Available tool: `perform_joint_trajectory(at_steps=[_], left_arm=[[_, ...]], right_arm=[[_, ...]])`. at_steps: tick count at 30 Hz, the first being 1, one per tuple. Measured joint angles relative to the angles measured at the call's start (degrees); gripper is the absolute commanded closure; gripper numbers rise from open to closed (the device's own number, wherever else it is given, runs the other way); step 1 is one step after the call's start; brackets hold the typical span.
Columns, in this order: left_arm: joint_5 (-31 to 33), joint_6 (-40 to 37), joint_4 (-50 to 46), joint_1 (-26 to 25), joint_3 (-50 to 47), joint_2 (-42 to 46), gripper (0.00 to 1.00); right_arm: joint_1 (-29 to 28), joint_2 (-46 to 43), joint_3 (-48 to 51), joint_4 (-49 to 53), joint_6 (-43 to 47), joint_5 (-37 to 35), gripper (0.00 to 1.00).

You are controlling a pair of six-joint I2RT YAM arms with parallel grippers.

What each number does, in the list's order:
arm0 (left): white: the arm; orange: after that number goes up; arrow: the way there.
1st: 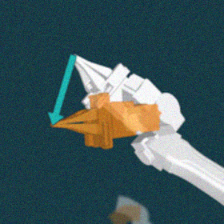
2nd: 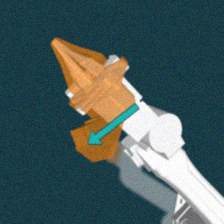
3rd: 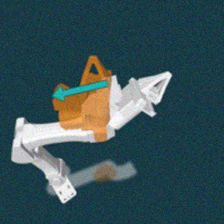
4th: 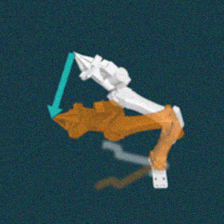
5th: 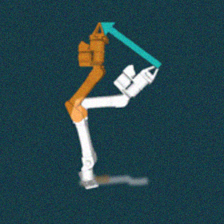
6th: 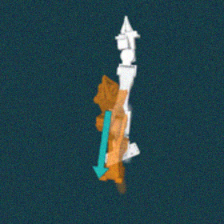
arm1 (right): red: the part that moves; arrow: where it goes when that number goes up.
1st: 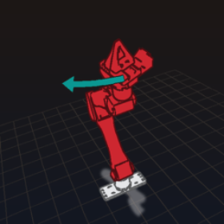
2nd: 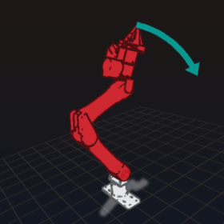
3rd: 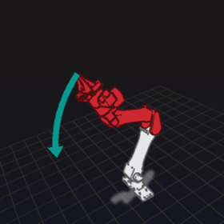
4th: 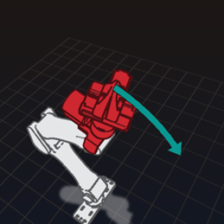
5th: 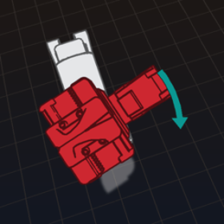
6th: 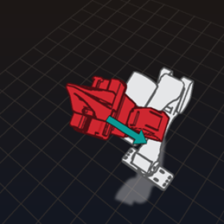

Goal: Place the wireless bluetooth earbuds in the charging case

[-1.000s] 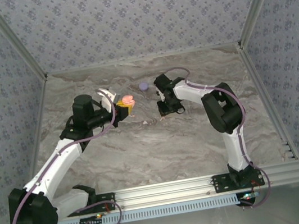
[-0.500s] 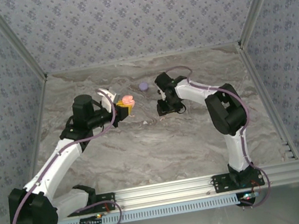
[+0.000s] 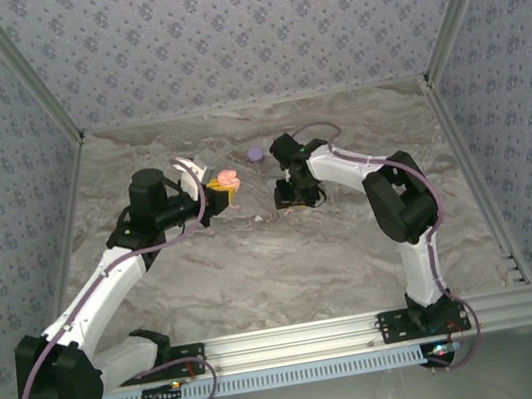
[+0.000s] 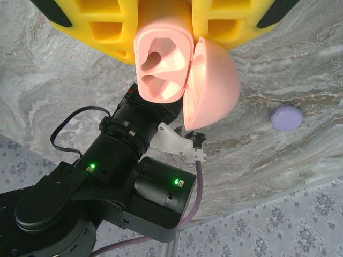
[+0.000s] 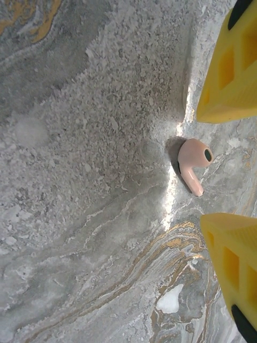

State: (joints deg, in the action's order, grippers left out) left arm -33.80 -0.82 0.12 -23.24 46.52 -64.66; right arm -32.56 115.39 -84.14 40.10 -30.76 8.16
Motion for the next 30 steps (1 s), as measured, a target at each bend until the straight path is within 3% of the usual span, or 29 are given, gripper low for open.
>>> perform_joint_trajectory(at_steps=[11,30], left_arm=[[0.0,0.0,-0.02,0.0,0.0,0.0,0.88],[0.02,-0.13,-0.09,0.0,0.0,0.0,0.89]], right_arm=[[-0.04,2.73,-1.03,0.04,-0.31,0.74,0.57],[-0.87,8.94,-11.13,6.25,4.74,1.49,0.62]])
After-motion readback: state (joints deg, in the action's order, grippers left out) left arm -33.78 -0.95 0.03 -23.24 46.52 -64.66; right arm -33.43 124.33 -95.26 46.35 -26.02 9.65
